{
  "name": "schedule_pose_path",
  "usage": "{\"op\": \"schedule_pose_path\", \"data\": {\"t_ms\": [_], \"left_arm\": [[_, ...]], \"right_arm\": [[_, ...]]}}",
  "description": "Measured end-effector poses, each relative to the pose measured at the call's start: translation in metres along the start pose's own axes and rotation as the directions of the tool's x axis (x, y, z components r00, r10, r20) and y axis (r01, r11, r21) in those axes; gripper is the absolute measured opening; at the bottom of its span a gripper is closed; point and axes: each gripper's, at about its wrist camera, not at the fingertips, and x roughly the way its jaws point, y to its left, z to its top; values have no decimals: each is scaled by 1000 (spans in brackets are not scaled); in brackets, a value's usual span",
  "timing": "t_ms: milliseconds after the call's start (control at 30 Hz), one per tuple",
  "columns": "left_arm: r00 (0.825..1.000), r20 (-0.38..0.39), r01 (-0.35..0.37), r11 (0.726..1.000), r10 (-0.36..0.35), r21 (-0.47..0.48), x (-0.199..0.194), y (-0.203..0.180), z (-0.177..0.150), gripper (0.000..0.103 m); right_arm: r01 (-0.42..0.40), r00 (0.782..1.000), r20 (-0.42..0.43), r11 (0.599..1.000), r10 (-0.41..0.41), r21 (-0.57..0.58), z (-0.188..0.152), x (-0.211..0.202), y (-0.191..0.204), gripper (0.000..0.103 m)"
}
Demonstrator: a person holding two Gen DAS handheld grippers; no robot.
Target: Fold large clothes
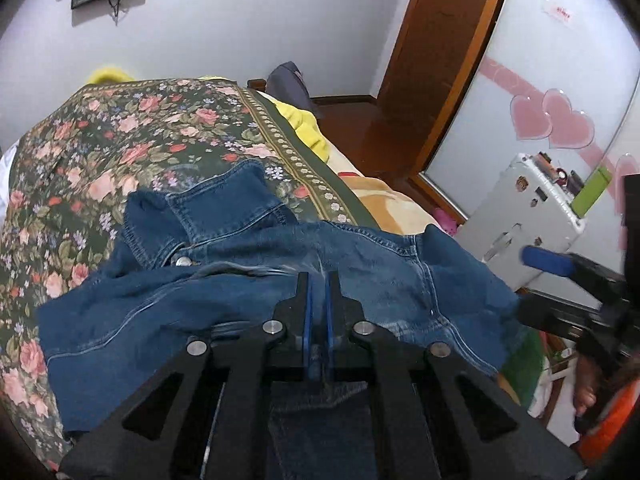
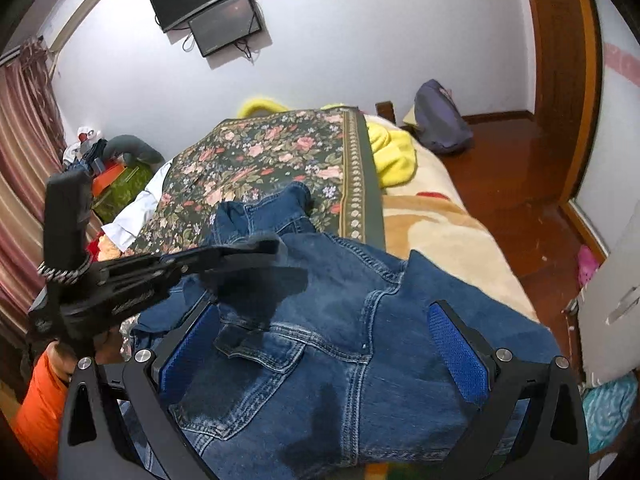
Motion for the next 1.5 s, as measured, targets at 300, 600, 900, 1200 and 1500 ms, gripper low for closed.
{"op": "schedule_pose_path", "data": {"t_ms": [300, 600, 900, 1200, 1500], "left_arm": [[924, 128, -360, 933, 360, -26, -64, 95, -18, 80], [872, -219, -483, 839, 437, -251, -17, 280, -84, 66], [961, -199, -269, 823, 193, -500, 42, 336, -105, 48], [903, -166, -428, 802, 395, -417, 29, 324, -88, 9], [857, -95, -502, 775, 507, -385, -64, 333, -108, 5]], "right_arm": [[-54, 994, -90, 999, 54, 4, 21, 59, 12, 103], [47, 961, -272, 999, -52, -23, 62, 169, 0, 103], [-24, 905, -424, 1000, 28, 16, 72, 248, 10, 103], [56, 911, -396, 985, -116, -160, 65, 284, 66, 33], [6, 918, -382, 964, -111, -266, 95, 322, 139, 17]]}}
